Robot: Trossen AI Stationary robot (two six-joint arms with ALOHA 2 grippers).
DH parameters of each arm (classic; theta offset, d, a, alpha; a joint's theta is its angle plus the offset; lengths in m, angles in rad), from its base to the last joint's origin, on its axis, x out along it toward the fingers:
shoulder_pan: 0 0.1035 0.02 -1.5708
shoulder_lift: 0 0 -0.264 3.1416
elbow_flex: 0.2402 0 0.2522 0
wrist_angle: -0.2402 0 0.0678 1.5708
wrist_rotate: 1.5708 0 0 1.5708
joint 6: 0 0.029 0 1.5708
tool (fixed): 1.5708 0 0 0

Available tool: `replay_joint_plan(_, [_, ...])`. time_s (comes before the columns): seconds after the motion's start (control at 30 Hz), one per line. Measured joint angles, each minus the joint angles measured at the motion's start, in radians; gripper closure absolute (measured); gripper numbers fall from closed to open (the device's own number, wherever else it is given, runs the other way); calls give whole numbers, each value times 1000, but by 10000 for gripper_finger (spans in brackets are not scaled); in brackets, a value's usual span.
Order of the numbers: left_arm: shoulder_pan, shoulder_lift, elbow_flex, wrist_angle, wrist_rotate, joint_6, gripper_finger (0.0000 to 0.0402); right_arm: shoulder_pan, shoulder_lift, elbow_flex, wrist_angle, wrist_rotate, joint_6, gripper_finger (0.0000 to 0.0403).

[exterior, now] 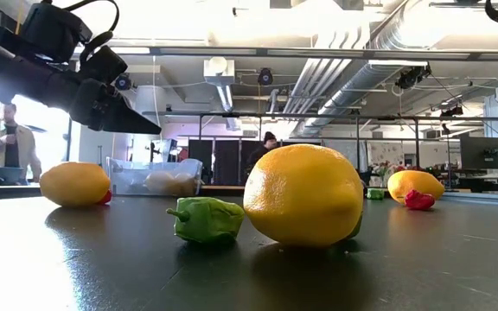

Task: Sort produce into baskets
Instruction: Put the yellow lemon into the black bin

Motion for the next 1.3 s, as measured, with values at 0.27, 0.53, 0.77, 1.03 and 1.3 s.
replay_joint_plan(0.27, [0, 0, 0, 0, 0, 0, 401, -32, -1, 25, -13, -47, -83, 306])
replay_joint_plan(0.53, [0, 0, 0, -1, 0, 6, 401, -72, -35, 103, -41, 201, -243, 395])
replay_joint_plan(0.77, [0, 0, 0, -2, 0, 7, 401, -196, -99, 100, -20, 355, -422, 400])
replay_joint_plan(1.03, [0, 0, 0, -3, 0, 7, 401, -411, -114, 100, 145, 473, -813, 402])
replay_joint_plan(1.3, [0, 0, 0, -7, 0, 5, 401, -629, -113, 100, 343, 538, -1199, 403])
